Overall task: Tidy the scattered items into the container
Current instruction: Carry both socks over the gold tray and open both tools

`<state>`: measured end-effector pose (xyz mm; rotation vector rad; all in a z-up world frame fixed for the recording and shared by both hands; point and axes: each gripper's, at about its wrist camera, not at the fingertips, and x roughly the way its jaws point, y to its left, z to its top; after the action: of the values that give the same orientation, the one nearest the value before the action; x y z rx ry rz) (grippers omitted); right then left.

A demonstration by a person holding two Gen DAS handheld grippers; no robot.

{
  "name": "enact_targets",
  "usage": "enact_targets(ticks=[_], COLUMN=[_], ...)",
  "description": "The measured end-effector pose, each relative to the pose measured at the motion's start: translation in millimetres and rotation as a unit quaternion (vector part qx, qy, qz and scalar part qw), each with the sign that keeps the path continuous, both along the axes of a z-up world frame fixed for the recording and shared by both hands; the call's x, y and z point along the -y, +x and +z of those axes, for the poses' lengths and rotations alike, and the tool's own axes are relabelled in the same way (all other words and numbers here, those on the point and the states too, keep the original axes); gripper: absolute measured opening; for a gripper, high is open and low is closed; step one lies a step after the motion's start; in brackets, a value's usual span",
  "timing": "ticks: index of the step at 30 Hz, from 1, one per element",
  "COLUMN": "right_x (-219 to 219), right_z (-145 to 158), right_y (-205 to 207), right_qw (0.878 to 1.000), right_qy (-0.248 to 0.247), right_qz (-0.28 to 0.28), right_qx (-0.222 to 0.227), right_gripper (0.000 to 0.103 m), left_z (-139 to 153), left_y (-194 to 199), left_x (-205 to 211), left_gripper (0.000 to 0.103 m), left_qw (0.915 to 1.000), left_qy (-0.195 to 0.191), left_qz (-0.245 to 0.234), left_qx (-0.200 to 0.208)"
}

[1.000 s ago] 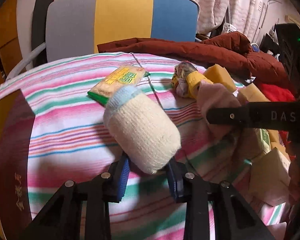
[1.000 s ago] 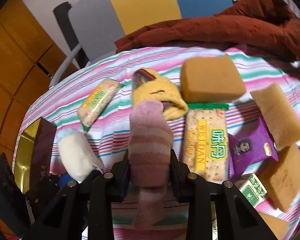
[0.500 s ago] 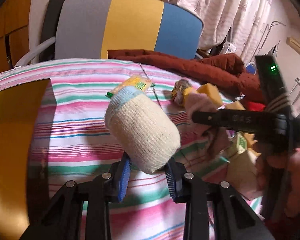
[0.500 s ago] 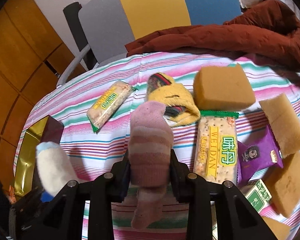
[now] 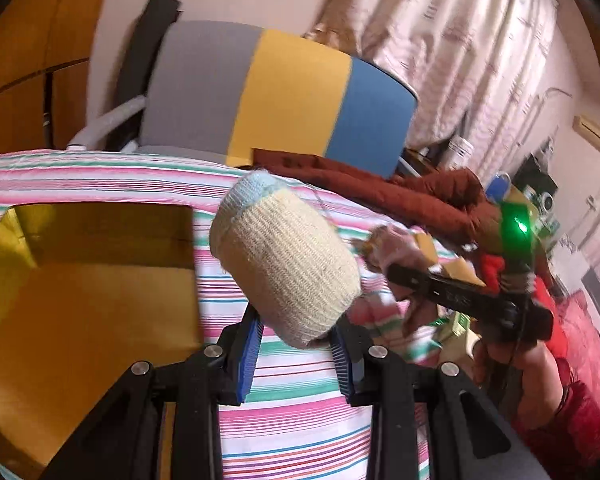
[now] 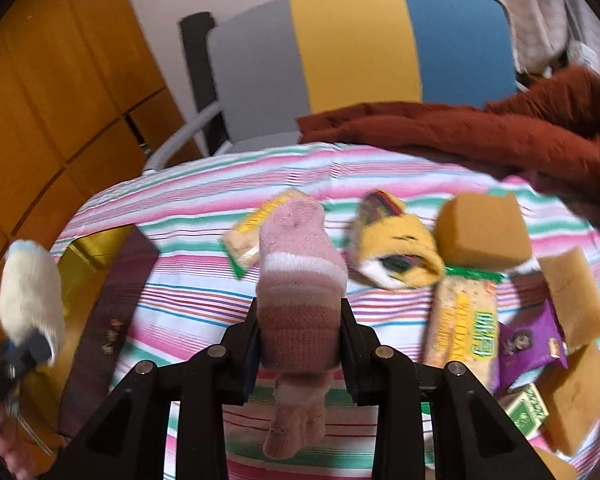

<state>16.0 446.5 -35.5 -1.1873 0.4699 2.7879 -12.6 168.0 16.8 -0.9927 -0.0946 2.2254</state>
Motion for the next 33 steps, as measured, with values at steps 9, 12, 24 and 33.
enact_targets(ticks=[9, 12, 24, 33], right_x=[51.3, 82.7, 229.5, 264.7], right_z=[13.3, 38.5, 34.3, -3.1], right_y=[-16.0, -26.1, -108.4, -169.5], right_qw=[0.999, 0.997, 0.984, 0.981], right_qy=[-0.002, -0.003, -0.023, -0.051], right_qz=[0.048, 0.077, 0.172, 0.156], right_qx=[0.004, -0.021, 0.048, 0.102], right_gripper=[0.034, 0.034, 0.034, 0.040], left_z=[-2.1, -5.1, -45.1, -60.9], left_y=[-25.0, -39.5, -110.8, -148.2], left_x=[66.0, 85.8, 136.7, 150.7], left_gripper=[0.032, 0.032, 0.032, 0.042], left_qw=[0.9986, 0.9969, 0.9889, 0.9784], left_qy=[-0.016, -0.027, -0.085, -0.129], left_qz=[0.051, 0.074, 0.095, 0.123], left_qx=[0.006, 0.009, 0.077, 0.104])
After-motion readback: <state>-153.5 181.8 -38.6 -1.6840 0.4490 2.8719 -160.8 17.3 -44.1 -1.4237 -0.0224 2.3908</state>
